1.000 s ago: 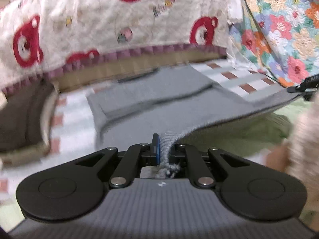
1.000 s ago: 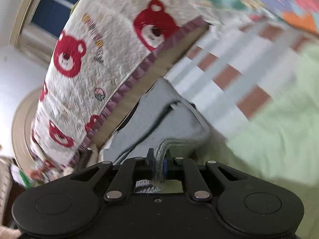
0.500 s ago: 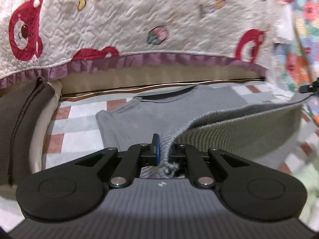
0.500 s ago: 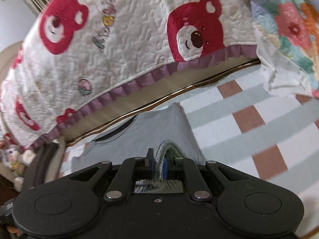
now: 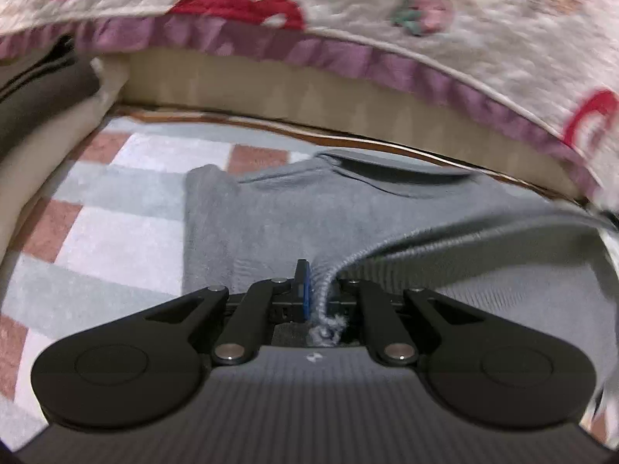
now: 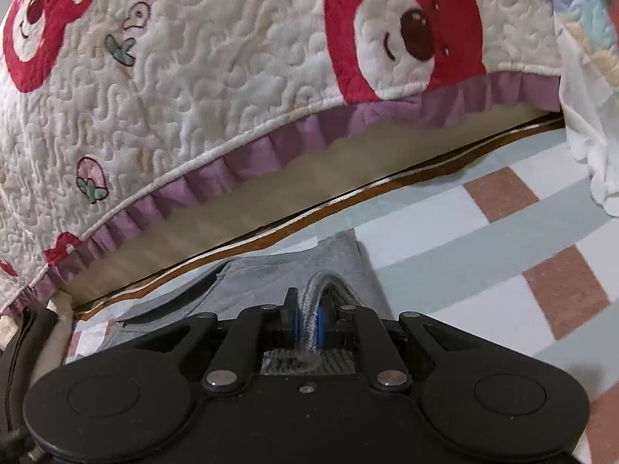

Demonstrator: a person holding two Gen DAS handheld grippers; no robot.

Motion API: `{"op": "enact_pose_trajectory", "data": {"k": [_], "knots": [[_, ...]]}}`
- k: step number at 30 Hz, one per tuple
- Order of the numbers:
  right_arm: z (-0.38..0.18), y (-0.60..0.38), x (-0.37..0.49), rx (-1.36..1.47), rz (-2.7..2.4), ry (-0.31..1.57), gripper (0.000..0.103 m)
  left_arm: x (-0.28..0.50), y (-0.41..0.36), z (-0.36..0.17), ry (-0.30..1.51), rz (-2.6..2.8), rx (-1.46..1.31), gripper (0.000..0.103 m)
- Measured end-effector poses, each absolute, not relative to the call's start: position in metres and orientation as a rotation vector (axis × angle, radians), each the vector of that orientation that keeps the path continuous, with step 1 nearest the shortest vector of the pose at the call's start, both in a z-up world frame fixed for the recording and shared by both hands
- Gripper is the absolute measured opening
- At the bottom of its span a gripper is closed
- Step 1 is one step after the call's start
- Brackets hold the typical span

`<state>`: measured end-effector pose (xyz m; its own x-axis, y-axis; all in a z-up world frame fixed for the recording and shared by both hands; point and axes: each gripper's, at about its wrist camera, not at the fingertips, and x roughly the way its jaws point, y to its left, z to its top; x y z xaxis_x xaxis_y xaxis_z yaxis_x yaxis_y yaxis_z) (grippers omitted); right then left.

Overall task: Fold clothes
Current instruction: 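Lower the held hem onto the sweater body with both grippers, then open both grippers to release the folded hem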

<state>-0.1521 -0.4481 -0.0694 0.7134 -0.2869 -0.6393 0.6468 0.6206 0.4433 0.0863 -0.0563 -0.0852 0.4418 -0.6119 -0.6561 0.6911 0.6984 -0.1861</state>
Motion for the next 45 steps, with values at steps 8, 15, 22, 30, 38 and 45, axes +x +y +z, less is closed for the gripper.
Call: {"op": "enact_pose_trajectory", "data": {"k": [8, 15, 22, 30, 38, 45], "knots": [[-0.089, -0.456, -0.166, 0.716, -0.528, 0.611, 0.012, 0.103, -0.063, -0.085, 0.757, -0.874, 0.105, 0.006], [-0.097, -0.471, -0.135, 0.718, -0.446, 0.696, 0.012, 0.101, -0.073, -0.091, 0.722, -0.915, 0.248, 0.006], [-0.119, -0.475, -0.121, 0.796, -0.503, 0.672, 0.012, 0.101, -0.081, -0.085, 0.681, -0.883, 0.269, 0.005], [-0.103, -0.483, -0.137, 0.822, -0.48, 0.605, 0.012, 0.089, -0.082, -0.055, 0.62, -0.834, 0.322, 0.005], [-0.08, -0.51, -0.122, 0.938, -0.395, 0.494, 0.012, 0.119, -0.091, -0.027, 0.643, -0.759, 0.25, 0.005], [-0.115, -0.523, -0.059, 0.812, -0.468, 0.708, 0.011, 0.144, -0.134, -0.07, 0.741, -0.707, 0.35, 0.005]]}}
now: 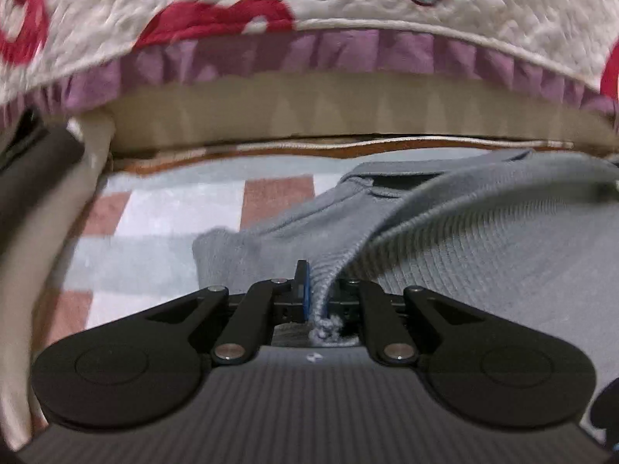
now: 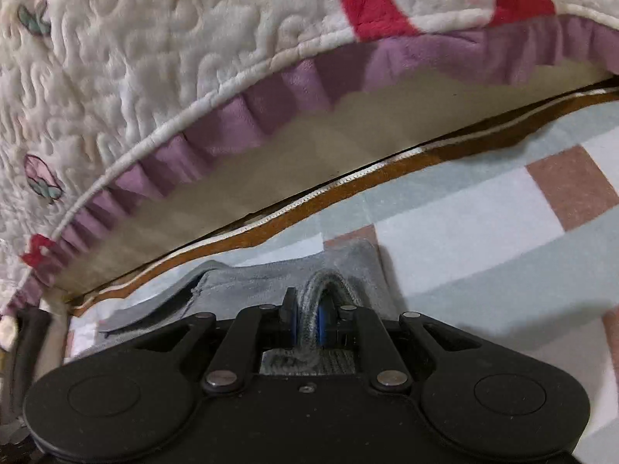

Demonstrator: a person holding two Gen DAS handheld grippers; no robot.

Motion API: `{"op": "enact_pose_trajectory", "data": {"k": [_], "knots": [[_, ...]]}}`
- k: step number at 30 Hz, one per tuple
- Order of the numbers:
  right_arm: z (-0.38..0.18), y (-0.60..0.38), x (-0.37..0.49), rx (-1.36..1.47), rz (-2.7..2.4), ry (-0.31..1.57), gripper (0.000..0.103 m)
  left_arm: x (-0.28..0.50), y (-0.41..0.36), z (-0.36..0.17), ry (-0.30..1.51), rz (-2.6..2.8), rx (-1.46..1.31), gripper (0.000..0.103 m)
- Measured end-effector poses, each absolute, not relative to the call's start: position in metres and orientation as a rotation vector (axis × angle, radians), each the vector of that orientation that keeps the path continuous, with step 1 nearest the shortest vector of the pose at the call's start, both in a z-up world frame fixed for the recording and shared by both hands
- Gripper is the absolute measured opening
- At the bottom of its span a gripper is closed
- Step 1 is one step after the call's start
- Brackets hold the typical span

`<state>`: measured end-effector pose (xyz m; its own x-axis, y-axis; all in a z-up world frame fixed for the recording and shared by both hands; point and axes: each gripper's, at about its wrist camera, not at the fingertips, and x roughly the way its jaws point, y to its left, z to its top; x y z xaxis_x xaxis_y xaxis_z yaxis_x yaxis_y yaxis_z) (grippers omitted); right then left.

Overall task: Fold clothes
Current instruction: 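Open both grippers to release the folded hem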

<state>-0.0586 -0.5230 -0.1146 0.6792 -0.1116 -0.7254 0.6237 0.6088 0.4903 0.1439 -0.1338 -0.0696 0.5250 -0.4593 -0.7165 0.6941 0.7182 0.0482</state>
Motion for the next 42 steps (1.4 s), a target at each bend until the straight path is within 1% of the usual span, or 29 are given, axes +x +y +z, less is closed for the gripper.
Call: {"op": "enact_pose_trajectory", "data": {"k": [4, 8, 10, 12, 15, 17, 19, 21, 24, 28, 29, 30, 31, 32, 33, 36, 38, 42], "knots": [[-0.102, -0.526, -0.054, 0.832, -0.461, 0.651, 0.011, 0.163, -0.127, -0.036, 0.691, -0.747, 0.226, 0.006], [-0.096, -0.537, -0.047, 0.782, -0.502, 0.69, 0.011, 0.174, -0.126, -0.053, 0.713, -0.785, 0.173, 0.007], [-0.101, -0.541, -0.046, 0.788, -0.51, 0.727, 0.011, 0.17, -0.125, -0.064, 0.729, -0.766, 0.207, 0.014], [-0.108, -0.54, -0.046, 0.798, -0.533, 0.73, 0.015, 0.166, -0.125, -0.075, 0.744, -0.746, 0.24, 0.041], [-0.109, -0.533, -0.051, 0.799, -0.551, 0.664, 0.018, 0.169, -0.11, -0.069, 0.726, -0.755, 0.191, 0.044], [-0.105, -0.529, -0.051, 0.781, -0.561, 0.626, 0.021, 0.174, -0.099, -0.063, 0.722, -0.755, 0.128, 0.044], [-0.1, -0.525, -0.048, 0.76, -0.566, 0.606, 0.021, 0.178, -0.094, -0.063, 0.723, -0.75, 0.11, 0.044], [-0.095, -0.525, -0.04, 0.731, -0.578, 0.624, 0.022, 0.18, -0.092, -0.063, 0.723, -0.744, 0.111, 0.048], [-0.089, -0.527, -0.038, 0.715, -0.597, 0.612, 0.022, 0.175, -0.092, -0.059, 0.7, -0.752, 0.11, 0.048], [-0.09, -0.524, -0.044, 0.721, -0.618, 0.612, 0.022, 0.18, -0.074, -0.044, 0.649, -0.814, -0.076, 0.048], [-0.09, -0.524, -0.045, 0.722, -0.623, 0.612, 0.022, 0.183, -0.068, -0.041, 0.64, -0.816, -0.129, 0.05], [-0.091, -0.522, -0.047, 0.722, -0.631, 0.614, 0.024, 0.187, -0.063, -0.04, 0.634, -0.807, -0.174, 0.055], [-0.092, -0.521, -0.05, 0.722, -0.642, 0.614, 0.029, 0.192, -0.059, -0.04, 0.641, -0.782, -0.202, 0.057], [-0.092, -0.519, -0.053, 0.722, -0.654, 0.613, 0.038, 0.197, -0.056, -0.043, 0.668, -0.754, -0.204, 0.057], [-0.092, -0.518, -0.057, 0.72, -0.661, 0.613, 0.044, 0.202, -0.057, -0.047, 0.71, -0.73, -0.175, 0.057], [-0.094, -0.518, -0.073, 0.721, -0.684, 0.612, 0.048, 0.208, -0.062, -0.06, 0.822, -0.674, -0.031, 0.057], [-0.097, -0.521, -0.086, 0.728, -0.703, 0.609, 0.05, 0.207, -0.064, -0.067, 0.838, -0.676, 0.025, 0.057], [-0.107, -0.526, -0.112, 0.787, -0.692, 0.605, 0.05, 0.203, -0.069, -0.071, 0.859, -0.756, 0.037, 0.057]]}}
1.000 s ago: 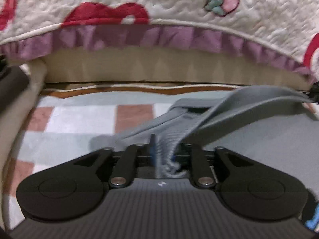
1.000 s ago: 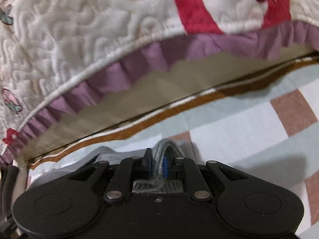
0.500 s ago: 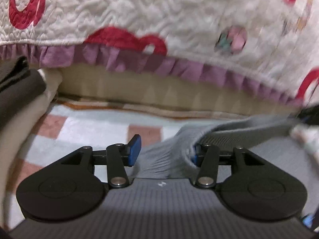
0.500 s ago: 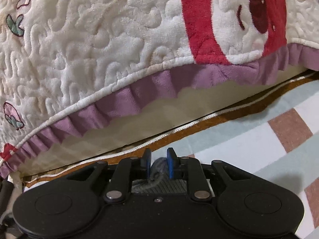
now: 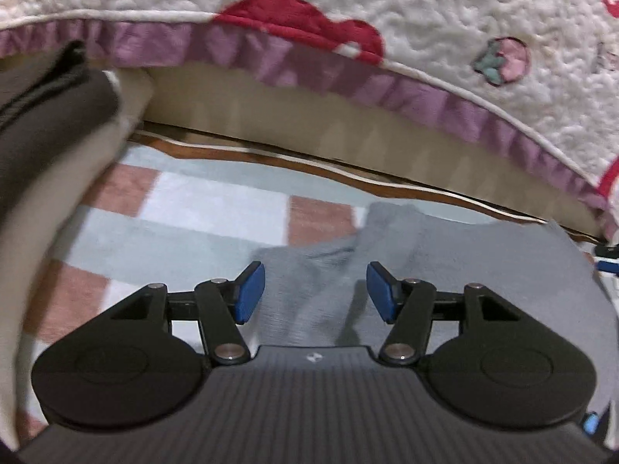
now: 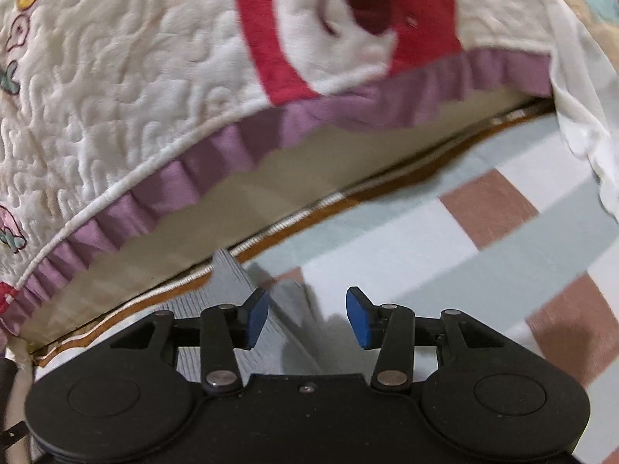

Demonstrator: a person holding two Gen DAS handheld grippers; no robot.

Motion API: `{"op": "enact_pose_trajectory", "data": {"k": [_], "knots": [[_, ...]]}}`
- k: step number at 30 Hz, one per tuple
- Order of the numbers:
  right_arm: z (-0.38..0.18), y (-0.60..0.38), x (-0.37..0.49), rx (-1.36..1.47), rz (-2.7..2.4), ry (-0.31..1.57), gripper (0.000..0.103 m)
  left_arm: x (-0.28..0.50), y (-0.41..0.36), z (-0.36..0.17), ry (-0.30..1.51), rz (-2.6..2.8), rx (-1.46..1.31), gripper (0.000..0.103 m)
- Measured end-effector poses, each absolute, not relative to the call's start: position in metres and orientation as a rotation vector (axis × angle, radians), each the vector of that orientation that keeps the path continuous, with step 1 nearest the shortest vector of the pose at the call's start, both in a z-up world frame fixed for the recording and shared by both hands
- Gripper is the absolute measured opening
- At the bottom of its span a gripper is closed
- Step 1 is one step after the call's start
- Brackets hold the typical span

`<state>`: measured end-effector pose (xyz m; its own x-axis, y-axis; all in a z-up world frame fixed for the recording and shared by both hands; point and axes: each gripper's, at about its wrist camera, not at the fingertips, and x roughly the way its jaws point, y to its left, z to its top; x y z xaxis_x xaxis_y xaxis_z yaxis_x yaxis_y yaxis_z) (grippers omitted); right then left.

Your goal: Fold clothes

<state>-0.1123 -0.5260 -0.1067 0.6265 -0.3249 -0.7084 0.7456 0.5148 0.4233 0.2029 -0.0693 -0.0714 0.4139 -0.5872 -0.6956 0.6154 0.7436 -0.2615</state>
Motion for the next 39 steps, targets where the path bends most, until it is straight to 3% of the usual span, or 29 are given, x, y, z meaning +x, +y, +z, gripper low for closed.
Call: {"op": "enact_pose_trajectory", "data": {"k": [8, 10, 11, 13, 14, 15, 16, 20, 25, 31, 37, 38, 39], "knots": [[-0.115, -0.509, -0.128, 0.799, -0.557, 0.669, 0.05, 0.197, -0.086, -0.094, 0.915, -0.77, 0.119, 0.061], [-0.116, -0.503, -0.127, 0.762, -0.541, 0.717, 0.05, 0.204, -0.082, -0.096, 0.908, -0.72, 0.087, 0.038], [-0.117, -0.5, -0.127, 0.743, -0.54, 0.74, 0.05, 0.207, -0.078, -0.096, 0.903, -0.688, 0.072, 0.022], [-0.119, -0.495, -0.126, 0.706, -0.538, 0.784, 0.051, 0.214, -0.071, -0.096, 0.895, -0.624, 0.033, 0.022], [-0.122, -0.494, -0.126, 0.696, -0.546, 0.799, 0.051, 0.217, -0.066, -0.095, 0.894, -0.591, 0.001, 0.024], [-0.125, -0.494, -0.125, 0.686, -0.555, 0.814, 0.053, 0.218, -0.064, -0.094, 0.883, -0.548, 0.014, 0.036], [-0.128, -0.493, -0.125, 0.677, -0.564, 0.829, 0.056, 0.218, -0.064, -0.091, 0.865, -0.499, 0.06, 0.041], [-0.133, -0.493, -0.128, 0.678, -0.585, 0.832, 0.061, 0.216, -0.06, -0.083, 0.84, -0.387, 0.186, 0.041], [-0.125, -0.487, -0.138, 0.644, -0.619, 0.824, 0.062, 0.211, -0.026, -0.08, 1.027, -0.525, -0.097, 0.042], [-0.104, -0.465, -0.188, 0.644, -0.698, 0.748, 0.062, 0.176, -0.015, -0.09, 1.08, -0.573, 0.015, 0.05], [-0.104, -0.448, -0.253, 0.86, -0.764, 0.621, 0.064, 0.151, -0.006, -0.111, 1.198, -0.642, -0.093, 0.059], [-0.109, -0.446, -0.26, 0.889, -0.758, 0.631, 0.065, 0.149, -0.01, -0.111, 1.173, -0.646, -0.076, 0.055], [-0.115, -0.444, -0.266, 0.919, -0.751, 0.642, 0.065, 0.146, -0.012, -0.109, 1.132, -0.649, -0.056, 0.025]]}}
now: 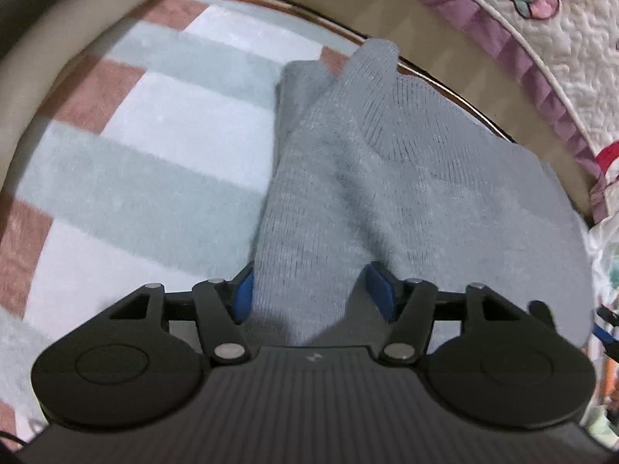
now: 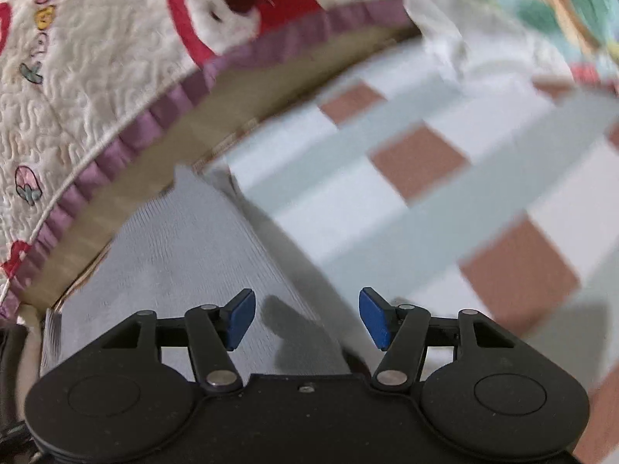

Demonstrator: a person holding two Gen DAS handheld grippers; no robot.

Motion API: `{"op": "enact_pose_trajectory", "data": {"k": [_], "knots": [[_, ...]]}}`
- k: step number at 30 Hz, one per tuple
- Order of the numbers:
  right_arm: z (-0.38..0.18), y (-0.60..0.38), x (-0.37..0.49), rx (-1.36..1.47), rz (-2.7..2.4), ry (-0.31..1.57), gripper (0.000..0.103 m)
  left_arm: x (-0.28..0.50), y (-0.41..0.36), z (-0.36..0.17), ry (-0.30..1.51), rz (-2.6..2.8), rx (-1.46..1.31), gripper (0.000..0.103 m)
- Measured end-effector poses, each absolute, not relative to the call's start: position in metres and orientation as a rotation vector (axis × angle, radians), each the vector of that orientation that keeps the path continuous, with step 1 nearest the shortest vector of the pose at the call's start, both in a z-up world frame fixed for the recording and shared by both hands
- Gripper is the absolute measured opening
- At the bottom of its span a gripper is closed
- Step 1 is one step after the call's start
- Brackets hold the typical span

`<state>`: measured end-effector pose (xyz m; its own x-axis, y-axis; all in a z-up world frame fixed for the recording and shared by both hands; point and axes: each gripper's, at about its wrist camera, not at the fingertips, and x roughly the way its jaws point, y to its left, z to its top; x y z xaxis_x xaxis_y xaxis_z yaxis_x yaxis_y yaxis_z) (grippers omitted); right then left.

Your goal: Fold clothes

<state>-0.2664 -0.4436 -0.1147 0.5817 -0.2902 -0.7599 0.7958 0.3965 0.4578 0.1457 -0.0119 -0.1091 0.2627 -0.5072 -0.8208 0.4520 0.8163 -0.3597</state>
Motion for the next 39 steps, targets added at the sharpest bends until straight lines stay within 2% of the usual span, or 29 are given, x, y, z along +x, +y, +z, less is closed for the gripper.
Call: {"op": "enact_pose_trajectory", "data": {"k": [1, 4, 7, 10, 14, 17, 23, 29, 31, 32, 33, 39], "knots": [[-0.12, -0.44, -0.272, 0.944, -0.751, 0.634, 0.065, 0.142, -0.013, -0.104, 1.092, -0.65, -0.029, 0.016], [-0.135, -0.431, -0.289, 1.065, -0.719, 0.575, 0.065, 0.124, -0.002, -0.071, 0.942, -0.637, 0.019, 0.006], [-0.143, -0.424, -0.288, 1.093, -0.662, 0.585, 0.065, 0.102, 0.014, -0.055, 0.878, -0.638, 0.039, 0.006], [-0.14, -0.416, -0.279, 1.008, -0.648, 0.634, 0.065, 0.101, 0.009, -0.076, 0.972, -0.6, 0.116, 0.007], [-0.14, -0.414, -0.28, 1.017, -0.669, 0.619, 0.065, 0.114, 0.014, -0.087, 1.039, -0.52, 0.111, 0.011], [-0.141, -0.415, -0.284, 1.048, -0.681, 0.596, 0.065, 0.115, 0.02, -0.078, 0.982, -0.508, 0.077, 0.013], [-0.144, -0.418, -0.289, 1.083, -0.667, 0.539, 0.066, 0.13, -0.004, -0.068, 0.845, -0.614, 0.107, 0.029], [-0.153, -0.423, -0.285, 1.202, -0.632, 0.432, 0.071, 0.183, -0.06, -0.081, 0.838, -0.704, 0.133, 0.04], [-0.153, -0.425, -0.279, 1.191, -0.621, 0.44, 0.071, 0.197, -0.071, -0.089, 0.848, -0.699, 0.145, 0.035], [-0.151, -0.425, -0.277, 1.171, -0.615, 0.457, 0.071, 0.201, -0.074, -0.094, 0.866, -0.713, 0.146, 0.013], [-0.149, -0.426, -0.274, 1.151, -0.609, 0.475, 0.07, 0.203, -0.076, -0.098, 0.871, -0.723, 0.149, 0.004], [-0.146, -0.423, -0.274, 1.098, -0.606, 0.519, 0.069, 0.191, -0.054, -0.079, 0.692, -0.513, 0.08, 0.005]]}}
